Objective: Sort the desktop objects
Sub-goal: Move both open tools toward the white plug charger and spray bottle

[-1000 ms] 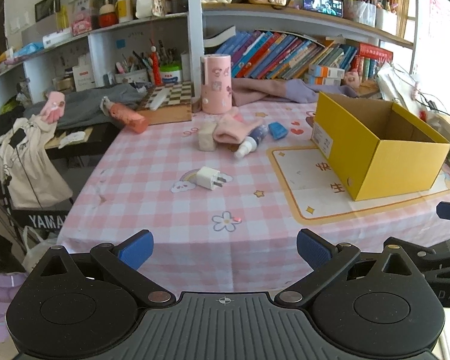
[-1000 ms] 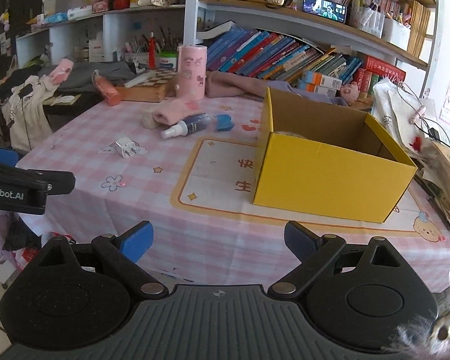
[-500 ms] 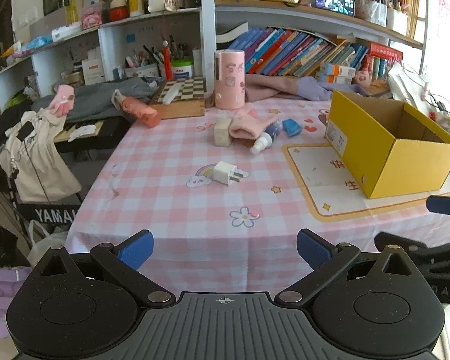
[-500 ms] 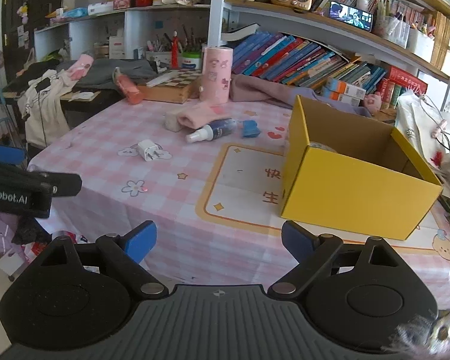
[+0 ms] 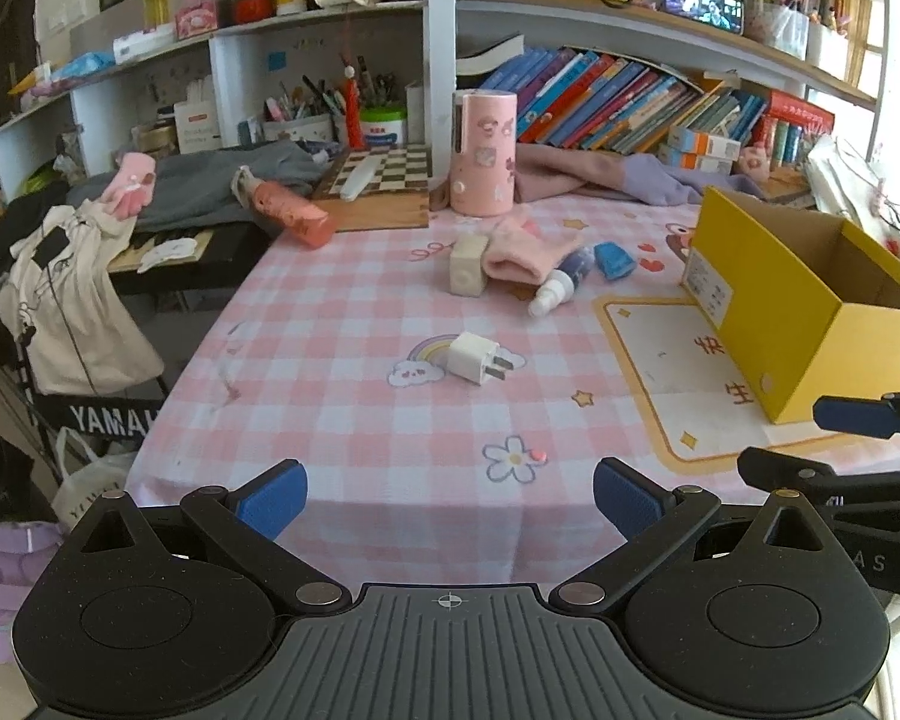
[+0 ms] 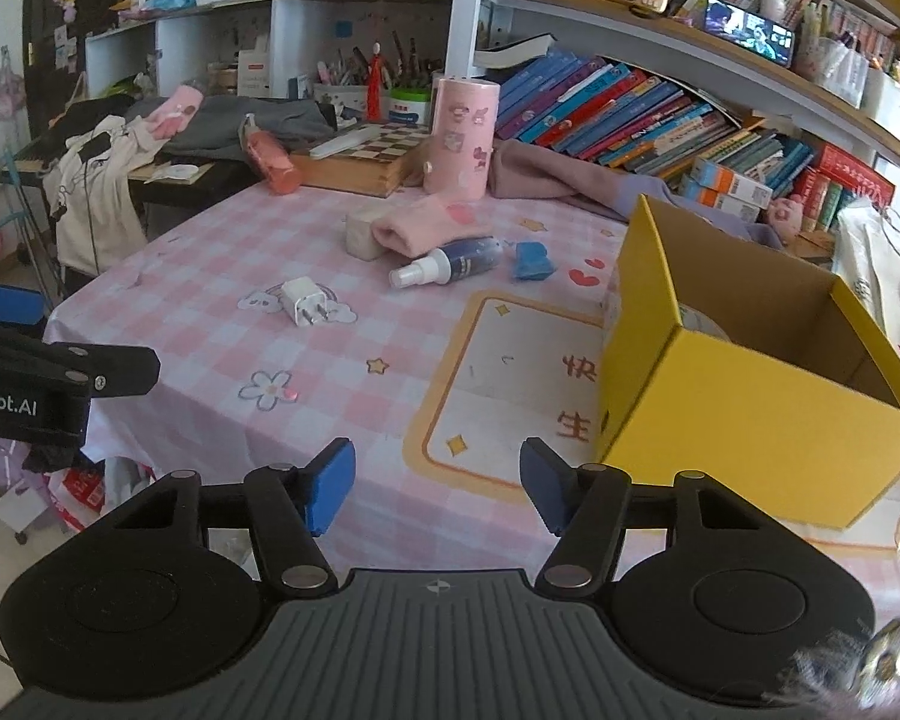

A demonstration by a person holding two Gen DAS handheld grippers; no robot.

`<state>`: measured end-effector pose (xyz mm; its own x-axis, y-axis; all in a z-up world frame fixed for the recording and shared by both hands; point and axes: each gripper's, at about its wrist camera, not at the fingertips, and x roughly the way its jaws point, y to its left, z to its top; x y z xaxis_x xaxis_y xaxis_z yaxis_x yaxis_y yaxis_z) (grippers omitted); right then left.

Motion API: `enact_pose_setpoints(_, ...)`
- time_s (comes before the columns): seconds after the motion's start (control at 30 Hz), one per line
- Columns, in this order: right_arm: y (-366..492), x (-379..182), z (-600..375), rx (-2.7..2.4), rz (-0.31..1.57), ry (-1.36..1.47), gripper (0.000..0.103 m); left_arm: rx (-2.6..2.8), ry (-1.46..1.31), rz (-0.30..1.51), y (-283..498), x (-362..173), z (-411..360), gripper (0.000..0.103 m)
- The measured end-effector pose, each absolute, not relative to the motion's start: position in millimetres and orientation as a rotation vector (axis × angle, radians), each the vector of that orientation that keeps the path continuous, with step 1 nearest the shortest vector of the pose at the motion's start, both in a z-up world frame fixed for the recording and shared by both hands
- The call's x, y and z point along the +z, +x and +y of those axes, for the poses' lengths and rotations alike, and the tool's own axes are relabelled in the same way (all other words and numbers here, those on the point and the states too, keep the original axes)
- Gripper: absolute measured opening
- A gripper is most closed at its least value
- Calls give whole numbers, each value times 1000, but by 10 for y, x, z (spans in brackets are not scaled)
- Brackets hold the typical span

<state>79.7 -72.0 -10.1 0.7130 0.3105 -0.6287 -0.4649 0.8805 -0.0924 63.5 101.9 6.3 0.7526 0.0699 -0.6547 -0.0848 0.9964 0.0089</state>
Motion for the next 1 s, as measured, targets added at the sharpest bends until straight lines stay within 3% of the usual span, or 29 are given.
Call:
enact_pose_setpoints(0.63, 1895, 4, -373, 437, 617, -236, 56, 101, -5, 746, 1519, -38, 1146, 103)
enact_pose_setpoints(1.0, 2435, -71, -205, 489, 698, -182, 56, 77, 48, 807, 1947, -252, 1030, 102)
